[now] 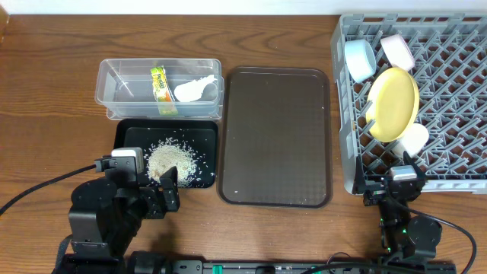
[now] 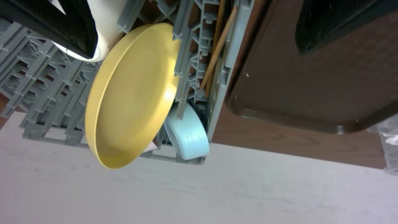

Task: Sort waste into correct bins and load items into the dishwasher rack

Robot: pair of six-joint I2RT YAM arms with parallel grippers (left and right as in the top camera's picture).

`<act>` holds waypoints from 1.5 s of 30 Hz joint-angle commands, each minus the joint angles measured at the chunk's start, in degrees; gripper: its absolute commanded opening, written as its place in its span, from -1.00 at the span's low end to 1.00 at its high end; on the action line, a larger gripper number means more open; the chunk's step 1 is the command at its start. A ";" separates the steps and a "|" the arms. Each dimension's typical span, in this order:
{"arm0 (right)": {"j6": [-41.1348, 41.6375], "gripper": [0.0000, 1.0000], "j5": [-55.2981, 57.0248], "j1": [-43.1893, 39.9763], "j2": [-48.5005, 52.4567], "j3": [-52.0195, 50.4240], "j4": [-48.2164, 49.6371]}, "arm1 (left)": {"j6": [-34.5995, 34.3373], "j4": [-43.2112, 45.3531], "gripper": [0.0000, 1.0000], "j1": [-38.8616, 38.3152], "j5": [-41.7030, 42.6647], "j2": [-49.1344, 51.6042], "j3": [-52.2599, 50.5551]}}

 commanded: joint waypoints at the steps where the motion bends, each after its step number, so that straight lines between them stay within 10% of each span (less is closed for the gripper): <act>1: -0.68 0.99 0.15 0.59 -0.44 -0.35 0.09 | -0.52 0.04 0.93 -0.04 -0.09 -0.11 -0.26; 27: -0.68 0.98 0.15 0.59 -0.44 -0.35 0.09 | 3.43 0.37 0.93 1.31 -4.61 -2.93 -2.12; 45: -0.68 0.99 0.17 0.59 -0.44 -0.35 0.09 | 8.76 53.83 0.93 7.17 -6.97 -29.75 -48.13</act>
